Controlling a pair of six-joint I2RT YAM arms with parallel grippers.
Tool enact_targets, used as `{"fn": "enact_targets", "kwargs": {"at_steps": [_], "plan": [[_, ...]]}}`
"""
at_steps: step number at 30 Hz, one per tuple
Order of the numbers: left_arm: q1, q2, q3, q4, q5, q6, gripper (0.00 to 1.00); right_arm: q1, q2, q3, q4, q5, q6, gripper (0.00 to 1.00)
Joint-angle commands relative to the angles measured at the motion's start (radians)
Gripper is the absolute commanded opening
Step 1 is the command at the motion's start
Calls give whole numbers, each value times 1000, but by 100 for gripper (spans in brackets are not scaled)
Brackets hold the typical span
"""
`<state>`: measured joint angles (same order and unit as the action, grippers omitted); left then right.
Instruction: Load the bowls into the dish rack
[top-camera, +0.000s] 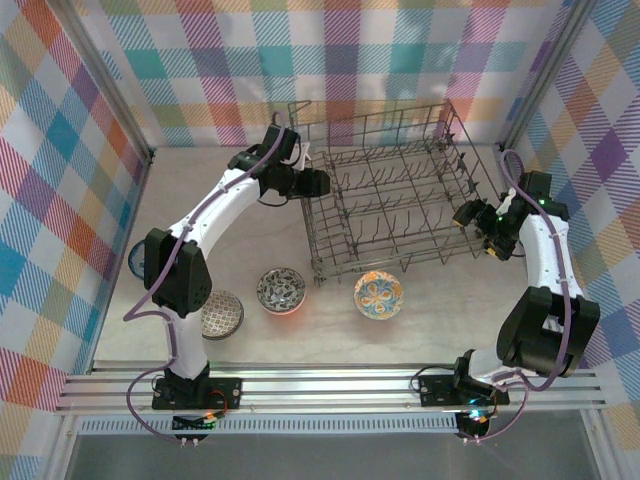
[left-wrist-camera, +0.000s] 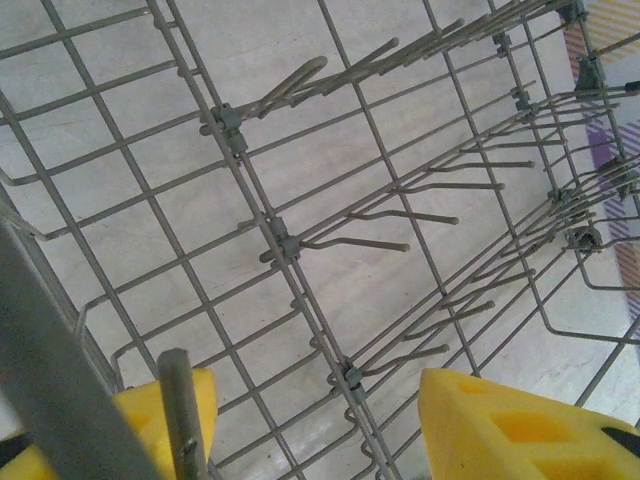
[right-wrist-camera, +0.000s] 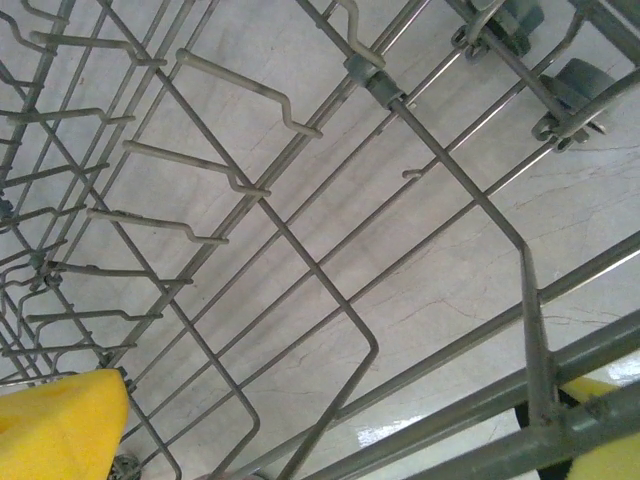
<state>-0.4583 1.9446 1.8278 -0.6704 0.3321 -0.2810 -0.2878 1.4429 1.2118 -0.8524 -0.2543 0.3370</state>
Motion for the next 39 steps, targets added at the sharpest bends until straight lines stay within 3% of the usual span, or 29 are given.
{"fn": "enact_targets", "kwargs": {"at_steps": [1, 22, 30, 39], "plan": [[-56, -42, -52, -44, 44, -28, 55, 2, 4, 44, 76, 14, 5, 100], [-170, -127, -137, -12, 3, -107, 54, -17, 89, 129, 126, -45, -28, 100], [-200, -161, -180, 0, -16, -135, 54, -19, 111, 144, 108, 1, -69, 99], [-201, -160, -115, -52, -76, -100, 72, -36, 119, 160, 82, 61, -126, 99]]}}
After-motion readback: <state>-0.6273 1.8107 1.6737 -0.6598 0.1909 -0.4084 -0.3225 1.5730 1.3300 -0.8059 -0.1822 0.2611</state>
